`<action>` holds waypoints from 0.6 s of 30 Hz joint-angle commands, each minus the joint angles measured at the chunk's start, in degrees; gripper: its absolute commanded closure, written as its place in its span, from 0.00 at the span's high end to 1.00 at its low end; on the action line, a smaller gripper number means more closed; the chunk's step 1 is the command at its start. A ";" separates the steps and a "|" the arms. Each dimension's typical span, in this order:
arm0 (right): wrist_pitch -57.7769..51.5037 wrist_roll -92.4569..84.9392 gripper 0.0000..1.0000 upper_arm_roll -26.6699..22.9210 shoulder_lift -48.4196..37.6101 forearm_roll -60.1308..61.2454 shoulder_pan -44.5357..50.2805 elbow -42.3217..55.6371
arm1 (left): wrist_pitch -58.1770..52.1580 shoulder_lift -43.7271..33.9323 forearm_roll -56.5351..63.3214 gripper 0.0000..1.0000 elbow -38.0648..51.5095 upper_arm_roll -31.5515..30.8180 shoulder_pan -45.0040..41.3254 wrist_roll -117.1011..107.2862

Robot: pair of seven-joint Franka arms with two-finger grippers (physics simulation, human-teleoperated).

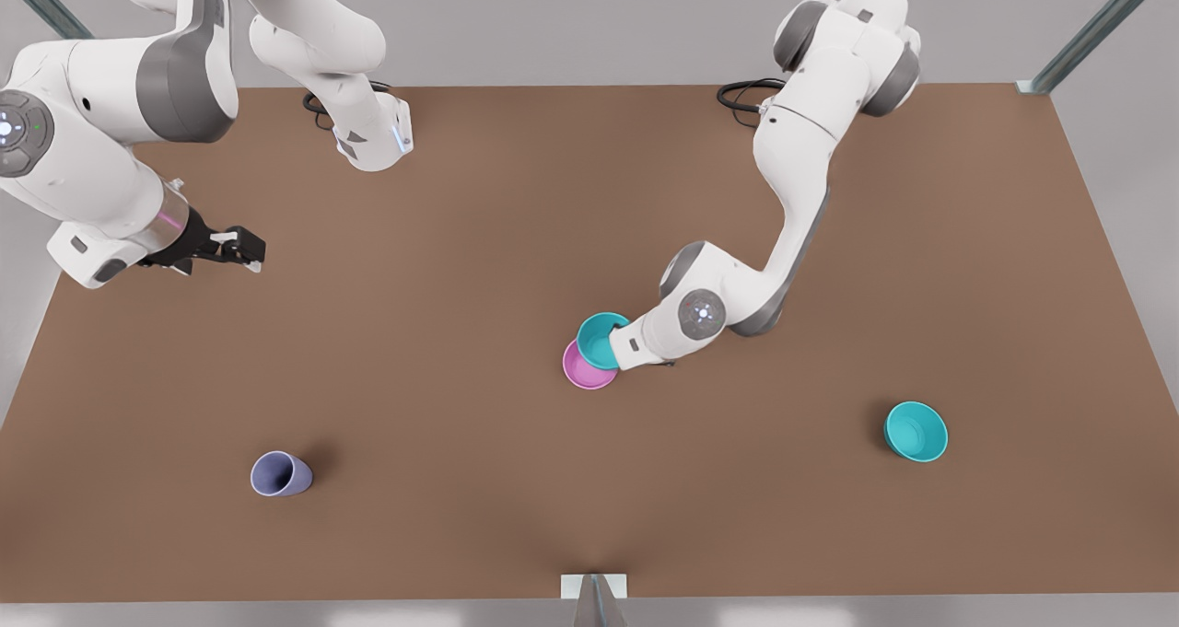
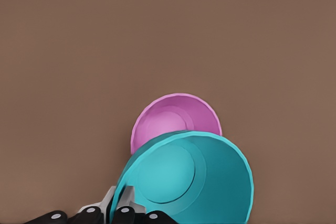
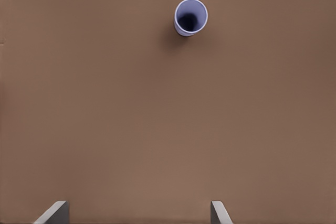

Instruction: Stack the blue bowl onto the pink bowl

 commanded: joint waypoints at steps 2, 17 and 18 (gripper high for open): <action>-0.04 -6.58 1.00 0.03 0.08 0.10 0.01 0.03 | -2.01 1.25 0.91 0.21 1.39 -0.03 -0.24 -26.28; -0.04 -6.49 1.00 0.11 1.13 0.63 0.10 -0.15 | -1.75 6.52 1.35 0.64 6.84 -0.12 -2.26 -28.56; -0.04 -6.49 1.00 0.11 1.13 0.63 0.01 -0.15 | -1.75 6.52 1.35 1.00 6.84 -0.12 -2.26 -28.56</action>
